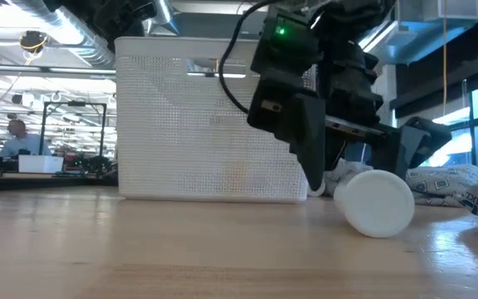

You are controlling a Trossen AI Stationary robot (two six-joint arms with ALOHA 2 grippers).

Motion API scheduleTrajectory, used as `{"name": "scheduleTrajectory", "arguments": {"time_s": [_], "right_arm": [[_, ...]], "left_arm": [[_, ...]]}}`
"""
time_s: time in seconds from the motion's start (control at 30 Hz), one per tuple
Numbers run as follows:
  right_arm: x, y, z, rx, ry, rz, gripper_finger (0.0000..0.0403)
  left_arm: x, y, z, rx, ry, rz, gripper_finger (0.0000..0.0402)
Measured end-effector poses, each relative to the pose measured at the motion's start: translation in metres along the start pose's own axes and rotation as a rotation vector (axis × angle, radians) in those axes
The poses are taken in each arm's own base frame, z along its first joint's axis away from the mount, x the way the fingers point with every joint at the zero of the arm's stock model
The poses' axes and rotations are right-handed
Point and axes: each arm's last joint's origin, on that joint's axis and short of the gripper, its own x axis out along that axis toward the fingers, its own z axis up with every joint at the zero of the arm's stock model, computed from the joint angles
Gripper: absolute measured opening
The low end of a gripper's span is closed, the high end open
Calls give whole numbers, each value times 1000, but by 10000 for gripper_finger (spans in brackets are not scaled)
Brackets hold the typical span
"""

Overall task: Pick & place medical supplies in basket/bin
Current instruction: Put the bottom white pill bottle into the white bin

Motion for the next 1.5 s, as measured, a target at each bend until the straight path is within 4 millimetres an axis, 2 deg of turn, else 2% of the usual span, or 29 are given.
{"name": "scheduleTrajectory", "arguments": {"time_s": [0.6,0.93,1.07,1.23,1.37,1.5], "right_arm": [[11,-3,8,-31,51,-33,230],[11,-3,8,-71,49,-31,166],[11,-3,8,-179,55,-27,155],[10,2,5,-289,47,-13,168],[3,18,-2,-459,42,39,166],[-11,44,-17,-693,56,127,157]], "left_arm": [[0,0,0,0,-1,0,171],[0,0,0,0,-1,0,171],[0,0,0,0,0,0,171],[0,0,0,0,-1,0,171],[0,0,0,0,0,0,171],[0,0,0,-1,-1,0,171]]}}
